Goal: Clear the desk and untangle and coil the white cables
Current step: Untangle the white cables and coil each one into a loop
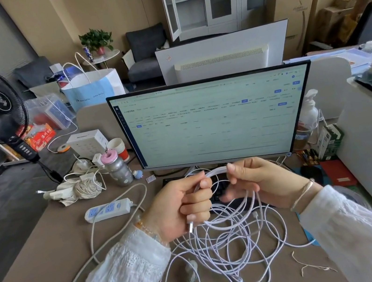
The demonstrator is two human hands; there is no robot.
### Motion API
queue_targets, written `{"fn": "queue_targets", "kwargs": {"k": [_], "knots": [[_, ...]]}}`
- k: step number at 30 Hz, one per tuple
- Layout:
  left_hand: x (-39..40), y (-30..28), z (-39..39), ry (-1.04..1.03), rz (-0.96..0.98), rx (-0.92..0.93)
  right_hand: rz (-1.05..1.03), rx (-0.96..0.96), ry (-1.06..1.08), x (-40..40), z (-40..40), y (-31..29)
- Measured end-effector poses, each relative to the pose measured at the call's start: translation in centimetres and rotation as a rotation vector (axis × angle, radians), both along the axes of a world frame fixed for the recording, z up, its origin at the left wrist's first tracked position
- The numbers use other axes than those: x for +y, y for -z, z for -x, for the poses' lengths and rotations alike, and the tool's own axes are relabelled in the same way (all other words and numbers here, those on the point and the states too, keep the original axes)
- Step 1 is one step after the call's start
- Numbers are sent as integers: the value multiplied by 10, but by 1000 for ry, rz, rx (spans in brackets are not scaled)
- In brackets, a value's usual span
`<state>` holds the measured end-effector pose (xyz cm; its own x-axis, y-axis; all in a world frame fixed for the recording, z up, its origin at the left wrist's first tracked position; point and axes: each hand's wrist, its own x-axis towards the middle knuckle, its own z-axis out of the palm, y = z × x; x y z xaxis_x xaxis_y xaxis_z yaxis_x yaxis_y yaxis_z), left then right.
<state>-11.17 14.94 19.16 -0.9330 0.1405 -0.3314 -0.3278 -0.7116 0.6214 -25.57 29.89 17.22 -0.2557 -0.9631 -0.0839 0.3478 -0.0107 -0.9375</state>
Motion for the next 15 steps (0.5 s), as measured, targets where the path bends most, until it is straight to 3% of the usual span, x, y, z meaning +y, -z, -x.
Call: {"fn": "queue_targets", "kwargs": {"k": [2,4,8,13,15], "knots": [[1,2,1,-16,-41,13,-48,-210,-12,-2,-5,-2],[2,5,1,-20,-68,33,-89,-278,-7,-3,-6,-2],[1,10,-1,48,-52,38,-176,-118,-42,2,-4,-5],[4,12,7,244,199,-58,-270,79,-100,7,-9,-6],[3,13,12,290,174,-81,-288,117,-43,7,-12,-5]]}}
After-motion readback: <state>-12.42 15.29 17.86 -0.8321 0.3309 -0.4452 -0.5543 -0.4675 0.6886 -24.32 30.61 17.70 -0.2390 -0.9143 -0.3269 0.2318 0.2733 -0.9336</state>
